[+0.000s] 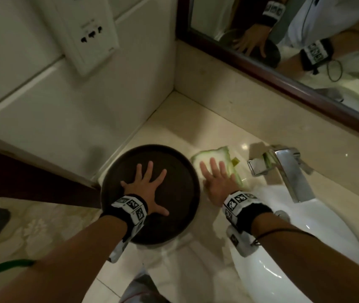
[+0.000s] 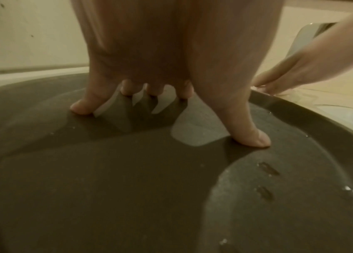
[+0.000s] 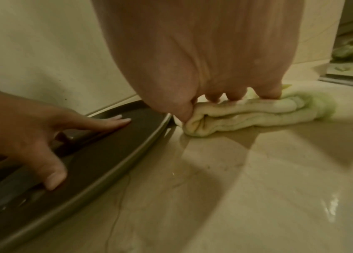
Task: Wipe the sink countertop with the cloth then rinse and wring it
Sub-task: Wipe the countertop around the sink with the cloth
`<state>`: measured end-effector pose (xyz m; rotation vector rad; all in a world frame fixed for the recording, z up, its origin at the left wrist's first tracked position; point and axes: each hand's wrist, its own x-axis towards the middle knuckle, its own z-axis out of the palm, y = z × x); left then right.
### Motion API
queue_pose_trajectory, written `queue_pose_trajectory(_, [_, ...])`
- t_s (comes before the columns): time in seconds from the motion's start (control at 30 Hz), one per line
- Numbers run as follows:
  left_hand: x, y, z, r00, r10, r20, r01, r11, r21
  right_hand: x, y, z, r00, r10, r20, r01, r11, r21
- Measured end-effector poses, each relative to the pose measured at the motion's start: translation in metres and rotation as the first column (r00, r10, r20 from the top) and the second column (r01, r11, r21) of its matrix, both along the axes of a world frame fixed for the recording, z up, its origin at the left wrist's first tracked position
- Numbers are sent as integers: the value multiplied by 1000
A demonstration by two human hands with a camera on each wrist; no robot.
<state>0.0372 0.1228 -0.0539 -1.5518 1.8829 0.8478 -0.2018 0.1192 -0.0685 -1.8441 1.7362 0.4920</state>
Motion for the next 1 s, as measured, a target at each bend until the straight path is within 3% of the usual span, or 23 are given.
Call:
queue_pose_trajectory(0.17, [0,0,1,1000,-4,-4,4,1000,9,-20,-33,-1,998,52,-46,-52,999,-11])
queue_pose_trajectory(0.63, [0,0,-2,1000,-3,-10,3,1000,0,-25,-123,20,977,-214,-11,214,976,28])
queue_pose_trajectory(0.83, [1,0,-3,1000,2,-20,-2,1000,-3,-18,-106,11,980,-198,-18,198,980,-8])
queue_pose_trajectory(1.0, [2,3,-4,999,0,-34,-1,1000,-17,0,-52,5,998,-62,-26,60,997,-57])
